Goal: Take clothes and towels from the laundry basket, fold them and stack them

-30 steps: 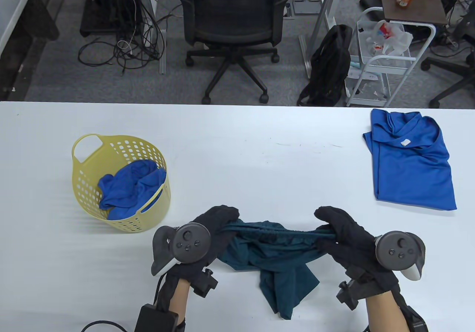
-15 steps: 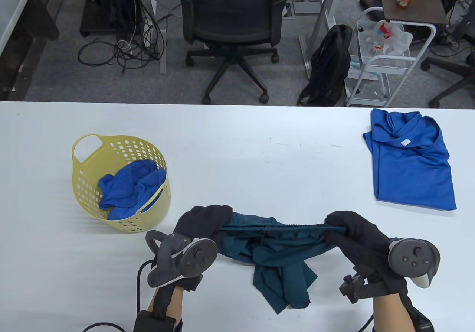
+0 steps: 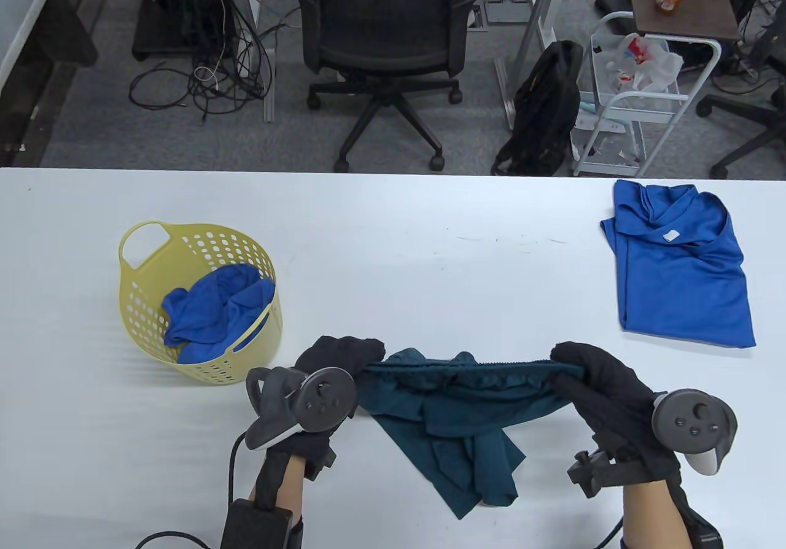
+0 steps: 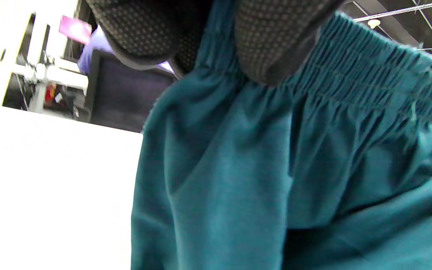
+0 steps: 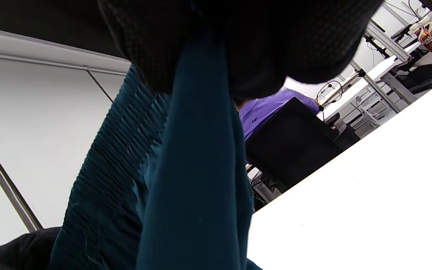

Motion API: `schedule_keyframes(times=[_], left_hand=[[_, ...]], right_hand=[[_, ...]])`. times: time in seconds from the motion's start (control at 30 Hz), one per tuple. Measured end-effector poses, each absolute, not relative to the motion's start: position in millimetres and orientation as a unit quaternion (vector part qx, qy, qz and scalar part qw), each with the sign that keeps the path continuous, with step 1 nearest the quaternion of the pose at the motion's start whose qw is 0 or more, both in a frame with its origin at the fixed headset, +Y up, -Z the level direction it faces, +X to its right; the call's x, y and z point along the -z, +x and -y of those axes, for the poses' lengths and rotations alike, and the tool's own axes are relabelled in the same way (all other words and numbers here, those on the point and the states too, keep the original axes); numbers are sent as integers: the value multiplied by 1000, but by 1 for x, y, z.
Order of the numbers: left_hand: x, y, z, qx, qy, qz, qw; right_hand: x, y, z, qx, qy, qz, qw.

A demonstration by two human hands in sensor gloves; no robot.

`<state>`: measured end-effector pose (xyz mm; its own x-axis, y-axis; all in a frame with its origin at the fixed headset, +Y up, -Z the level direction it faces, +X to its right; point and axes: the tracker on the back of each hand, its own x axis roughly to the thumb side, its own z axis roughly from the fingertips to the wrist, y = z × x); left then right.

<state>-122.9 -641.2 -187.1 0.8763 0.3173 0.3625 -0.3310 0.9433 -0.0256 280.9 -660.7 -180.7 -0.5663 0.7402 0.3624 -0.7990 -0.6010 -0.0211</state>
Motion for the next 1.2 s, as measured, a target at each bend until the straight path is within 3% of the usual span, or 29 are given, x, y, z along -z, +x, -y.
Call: schedule_keyframes(times=[0.1,0.3,0.63,0.8,0.9,0.97,1.0,1.07,1.1,1.2], left_hand=[[187,-127,645,-171,-1,167,971],[178,-137,648,-201,35,86,975],[188,-156,668,-411,-21,120,903],[194,-161,675,-501,-65,151,849],[198,-167,677,-588,-106,180,782],[202,-166,679,-619,-163,178,747],[209,-166,679,-596,-199,160,762],[235,-160,673,-499,-223,68,835],[250,-156,665,-453,-192,31,870],[275,-135,619,-412,-4,31,911]], right_hand=[[181,280,661,-876,170,83,444],[179,278,659,-884,165,93,427],[179,283,661,-898,108,102,415],[187,287,668,-831,150,-39,534],[193,287,675,-742,196,-141,625],[199,287,677,-724,194,-198,631],[206,285,679,-741,165,-205,618],[232,278,676,-805,67,-208,552],[245,274,669,-836,35,-192,513],[268,254,611,-896,24,43,442]])
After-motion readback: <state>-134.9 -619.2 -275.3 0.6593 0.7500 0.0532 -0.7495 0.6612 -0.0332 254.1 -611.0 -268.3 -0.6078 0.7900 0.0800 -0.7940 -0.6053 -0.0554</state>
